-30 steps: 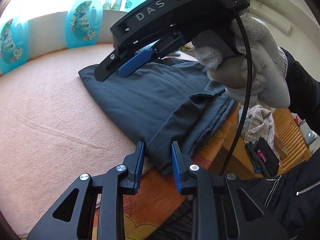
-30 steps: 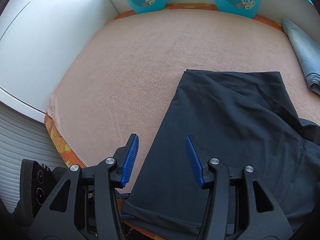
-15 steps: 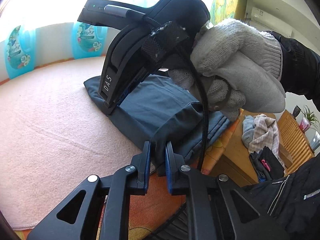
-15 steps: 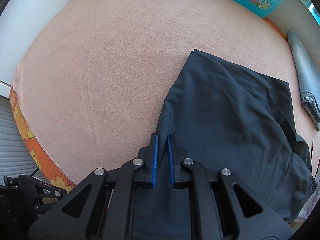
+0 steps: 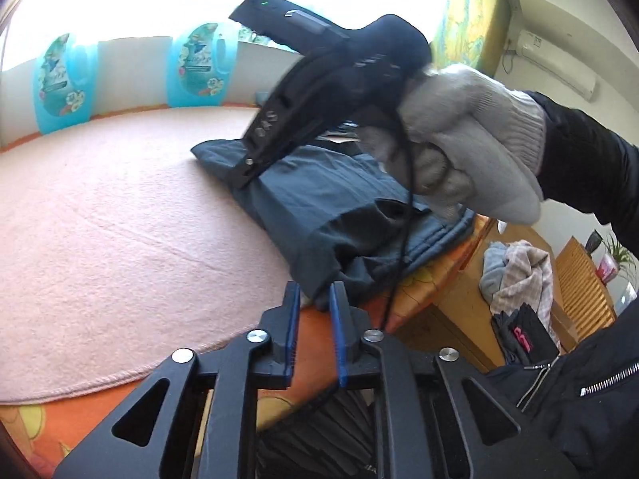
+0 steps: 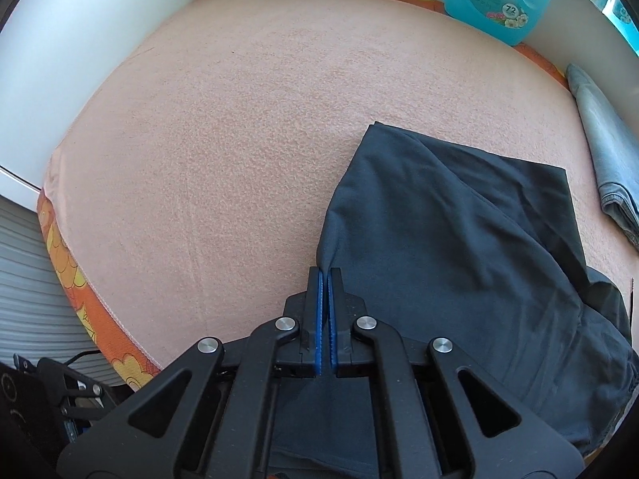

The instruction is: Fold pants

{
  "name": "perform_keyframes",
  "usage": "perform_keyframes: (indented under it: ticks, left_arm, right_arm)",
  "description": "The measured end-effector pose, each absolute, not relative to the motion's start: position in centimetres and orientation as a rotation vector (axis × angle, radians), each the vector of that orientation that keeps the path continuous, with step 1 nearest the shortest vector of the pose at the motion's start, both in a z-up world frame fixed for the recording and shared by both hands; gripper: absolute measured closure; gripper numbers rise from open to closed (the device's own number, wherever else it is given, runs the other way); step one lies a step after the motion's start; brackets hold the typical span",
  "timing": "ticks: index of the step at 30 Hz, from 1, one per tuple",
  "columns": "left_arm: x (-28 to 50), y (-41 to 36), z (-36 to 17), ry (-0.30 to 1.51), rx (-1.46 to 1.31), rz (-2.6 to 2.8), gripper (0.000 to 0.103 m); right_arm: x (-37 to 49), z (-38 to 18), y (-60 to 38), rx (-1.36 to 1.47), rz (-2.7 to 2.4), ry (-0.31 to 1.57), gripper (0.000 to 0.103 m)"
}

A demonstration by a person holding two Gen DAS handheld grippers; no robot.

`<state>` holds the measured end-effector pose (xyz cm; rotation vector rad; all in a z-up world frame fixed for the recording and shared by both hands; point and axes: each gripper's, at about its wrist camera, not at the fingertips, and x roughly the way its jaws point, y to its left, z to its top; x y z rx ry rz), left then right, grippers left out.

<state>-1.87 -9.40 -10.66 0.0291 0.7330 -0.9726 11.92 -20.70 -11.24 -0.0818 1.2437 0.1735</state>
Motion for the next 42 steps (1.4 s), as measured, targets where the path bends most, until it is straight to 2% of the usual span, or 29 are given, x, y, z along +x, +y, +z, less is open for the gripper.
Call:
perform_keyframes:
  ticks: [13, 19, 29, 30, 31, 32, 33, 37, 38, 39, 40, 42]
  left_arm:
    - [0.1, -12.8, -10.8, 0.762, 0.124, -1.121, 0.084]
    - [-0.6, -13.7, -10.5, 0.746, 0.148, -1.131, 0.1]
    - [-1.6, -13.0, -9.8, 0.736, 0.14, -1.11, 0.101]
    - [-1.0, -12.8, -9.8, 0.75, 0.114, -1.103, 0.097]
    - [-0.4, -12.7, -9.8, 0.768, 0.084, -1.095, 0.085]
    - [0.2, -12.5, -9.8, 0.786, 0.057, -1.095, 0.08]
    - [0.6, -12.6, -9.8, 0.8, 0.038, -1.11, 0.077]
    - [0.8, -13.6, -9.5, 0.803, 0.05, -1.119, 0.077]
    - [0.5, -13.8, -9.4, 0.796, 0.06, -1.135, 0.078]
    - [0.1, -13.9, -9.1, 0.779, 0.074, -1.147, 0.083]
    - [-0.4, -14.1, -8.9, 0.755, 0.103, -1.139, 0.102]
    - [-1.6, -14.4, -8.7, 0.718, 0.168, -1.119, 0.103]
  right_arm:
    - [11.7, -9.5, -21.1, -0.093, 0.181, 1.223, 0.101]
    - [12.1, -10.0, -21.4, -0.097, 0.18, 1.214, 0.101]
    - [12.2, -9.8, -22.3, -0.028, 0.197, 1.206, 0.101]
    - [12.2, -9.8, -22.3, -0.027, 0.197, 1.204, 0.101]
    - [12.2, -9.8, -22.3, -0.02, 0.2, 1.204, 0.101]
    - [12.3, -9.8, -22.4, -0.016, 0.202, 1.205, 0.101]
    - [12.2, -9.7, -22.4, -0.017, 0.204, 1.204, 0.101]
    - [12.3, -9.7, -22.4, -0.01, 0.206, 1.203, 0.101]
    - [12.3, -9.7, -22.4, -0.007, 0.207, 1.203, 0.101]
    - [12.4, -9.7, -22.5, -0.006, 0.207, 1.202, 0.101]
    - [12.4, -9.7, -22.6, -0.007, 0.207, 1.2, 0.101]
    - [12.5, -9.8, -22.8, -0.004, 0.204, 1.197, 0.101]
